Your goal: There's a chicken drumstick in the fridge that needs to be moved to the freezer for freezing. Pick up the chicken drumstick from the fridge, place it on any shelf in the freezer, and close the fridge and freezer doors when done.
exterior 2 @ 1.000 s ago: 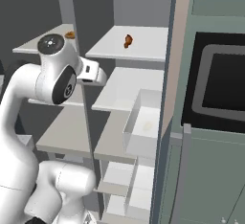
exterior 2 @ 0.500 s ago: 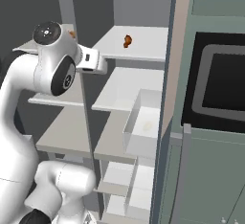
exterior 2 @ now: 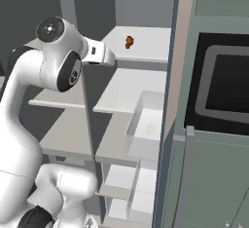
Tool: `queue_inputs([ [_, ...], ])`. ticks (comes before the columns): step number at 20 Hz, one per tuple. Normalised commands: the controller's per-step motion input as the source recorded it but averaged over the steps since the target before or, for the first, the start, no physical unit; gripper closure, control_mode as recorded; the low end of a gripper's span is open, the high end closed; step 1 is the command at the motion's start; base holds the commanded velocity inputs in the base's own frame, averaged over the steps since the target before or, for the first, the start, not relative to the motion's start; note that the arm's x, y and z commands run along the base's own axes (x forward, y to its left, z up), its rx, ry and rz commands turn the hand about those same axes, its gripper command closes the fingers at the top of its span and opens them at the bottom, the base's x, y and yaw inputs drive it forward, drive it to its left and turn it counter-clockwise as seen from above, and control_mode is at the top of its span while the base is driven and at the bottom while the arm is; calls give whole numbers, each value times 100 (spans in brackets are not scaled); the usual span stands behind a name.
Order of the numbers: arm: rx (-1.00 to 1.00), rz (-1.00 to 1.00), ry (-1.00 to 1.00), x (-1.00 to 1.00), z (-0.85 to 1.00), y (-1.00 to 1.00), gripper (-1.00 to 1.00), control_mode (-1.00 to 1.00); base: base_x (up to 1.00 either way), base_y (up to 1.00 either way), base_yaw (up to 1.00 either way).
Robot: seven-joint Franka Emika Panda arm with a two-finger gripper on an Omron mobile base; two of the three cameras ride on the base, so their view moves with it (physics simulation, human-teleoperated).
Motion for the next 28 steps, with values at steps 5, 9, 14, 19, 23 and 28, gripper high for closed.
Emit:
queue_inputs([
  [5, 0, -7, -6, 22, 21, -18, -100, -100, 0, 0, 0],
  [9, 0, -3, 0, 30, 7, -17, -100, -100, 0, 0, 0],
  [14, 0, 0, 0, 30, 0, -11, -100, -100, 0, 0, 0],
  [19, 0, 3, 2, 45, 0, -4, -100, -100, 0, 0, 0],
  [23, -2, 3, 8, 46, -11, -13, -100, -100, 0, 0, 0],
  [28, 0, 5, 6, 51, -15, -23, -100, -100, 0, 0, 0],
])
